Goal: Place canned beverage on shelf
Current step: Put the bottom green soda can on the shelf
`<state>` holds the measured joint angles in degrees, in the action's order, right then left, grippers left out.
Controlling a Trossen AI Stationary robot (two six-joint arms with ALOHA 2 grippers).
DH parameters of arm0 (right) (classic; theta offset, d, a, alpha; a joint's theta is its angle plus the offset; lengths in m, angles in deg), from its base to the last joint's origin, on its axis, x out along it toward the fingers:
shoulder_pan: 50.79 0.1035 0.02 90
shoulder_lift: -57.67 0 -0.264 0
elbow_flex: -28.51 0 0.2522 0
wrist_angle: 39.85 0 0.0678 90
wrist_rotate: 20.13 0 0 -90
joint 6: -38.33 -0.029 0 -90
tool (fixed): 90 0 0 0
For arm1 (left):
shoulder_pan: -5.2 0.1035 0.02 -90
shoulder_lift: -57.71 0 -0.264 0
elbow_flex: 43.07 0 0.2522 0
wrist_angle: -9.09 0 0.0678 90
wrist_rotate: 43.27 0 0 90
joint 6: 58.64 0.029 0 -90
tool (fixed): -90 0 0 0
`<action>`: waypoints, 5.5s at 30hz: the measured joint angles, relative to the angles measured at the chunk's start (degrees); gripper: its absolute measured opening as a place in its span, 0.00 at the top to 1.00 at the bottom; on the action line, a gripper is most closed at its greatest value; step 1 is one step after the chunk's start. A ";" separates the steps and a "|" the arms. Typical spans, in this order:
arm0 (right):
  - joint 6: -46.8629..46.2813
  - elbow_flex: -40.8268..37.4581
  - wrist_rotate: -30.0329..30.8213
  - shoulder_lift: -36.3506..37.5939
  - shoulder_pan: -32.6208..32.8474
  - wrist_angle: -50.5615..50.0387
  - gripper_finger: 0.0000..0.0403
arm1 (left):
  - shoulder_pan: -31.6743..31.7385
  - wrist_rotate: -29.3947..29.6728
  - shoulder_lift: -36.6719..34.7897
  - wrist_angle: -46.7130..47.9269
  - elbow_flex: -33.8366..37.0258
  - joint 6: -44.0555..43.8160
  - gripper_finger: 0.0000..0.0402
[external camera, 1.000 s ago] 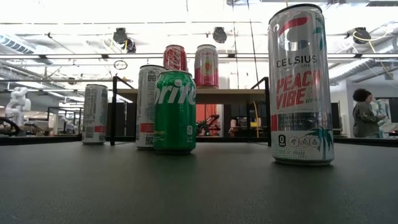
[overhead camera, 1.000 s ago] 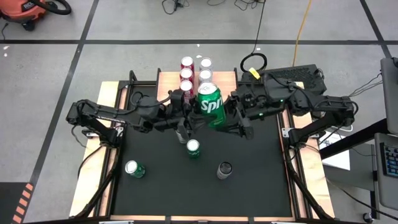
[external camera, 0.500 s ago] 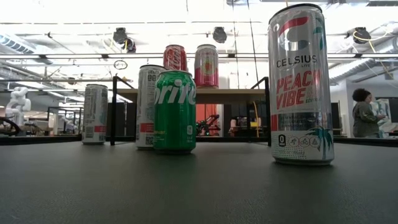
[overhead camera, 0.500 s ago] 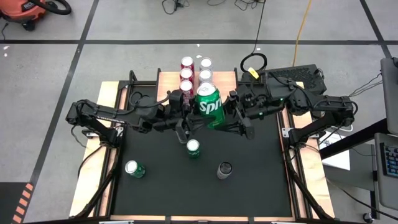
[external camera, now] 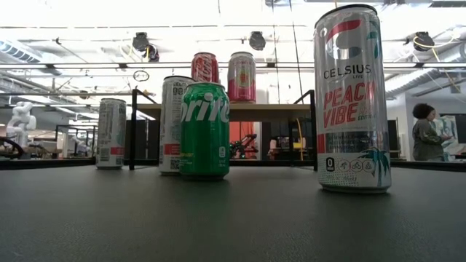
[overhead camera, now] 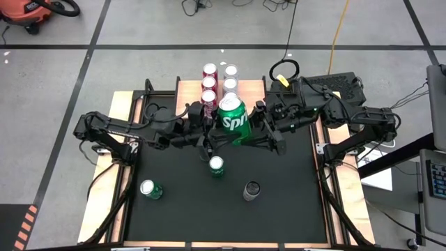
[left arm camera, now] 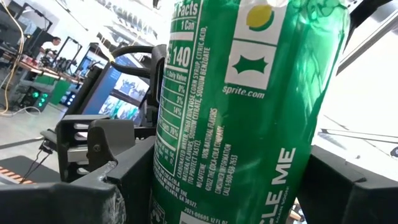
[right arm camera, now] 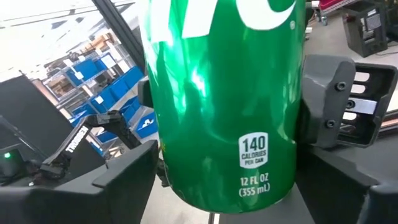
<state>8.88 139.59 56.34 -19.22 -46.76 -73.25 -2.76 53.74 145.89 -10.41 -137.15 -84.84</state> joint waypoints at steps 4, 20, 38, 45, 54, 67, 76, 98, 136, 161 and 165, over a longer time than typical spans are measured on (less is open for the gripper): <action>0.12 -0.09 0.16 -0.06 -0.18 0.93 0.24 | 0.00 0.01 -0.05 -0.10 0.00 0.00 0.27; -1.05 0.02 -0.24 -0.87 -1.40 1.18 0.36 | -0.17 4.37 -0.03 0.08 0.02 -0.49 0.19; -1.44 0.02 0.22 -1.01 -2.25 -0.64 0.36 | -0.02 7.54 -0.05 -1.96 0.20 1.69 0.03; -1.38 0.07 0.03 -0.98 -2.23 -2.91 0.36 | -0.02 8.28 -1.32 -1.83 0.20 2.77 0.03; -1.73 0.07 0.06 -0.98 -2.21 -4.51 0.36 | -0.04 7.65 -3.93 0.45 0.17 2.57 0.03; -1.70 0.09 0.11 -0.90 -2.21 -7.57 0.36 | 0.17 6.26 -4.79 6.45 0.09 -3.50 0.11; -1.73 0.13 0.22 -0.90 -2.21 -9.27 0.36 | 0.17 6.17 -4.74 7.75 0.09 -2.95 0.25; -11.76 0.13 -12.64 -0.82 -5.87 0.82 0.03 | 5.30 -10.53 -4.74 3.56 -1.01 -2.40 0.26; -7.40 0.00 -9.06 -4.56 -7.97 5.85 0.29 | 10.39 -13.15 -5.45 4.64 -1.07 -6.51 0.02; 1.54 0.00 -4.48 -3.96 -9.31 -6.15 0.29 | 19.39 -17.59 -8.93 59.97 -27.63 -9.33 0.01; 3.85 0.00 -4.23 -3.96 -9.31 -6.36 0.29 | 19.61 -19.89 -7.11 67.66 -32.64 -7.88 0.01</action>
<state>12.72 139.59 52.11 -23.17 -56.07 -79.60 16.84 33.84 138.78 57.25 -169.78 -92.71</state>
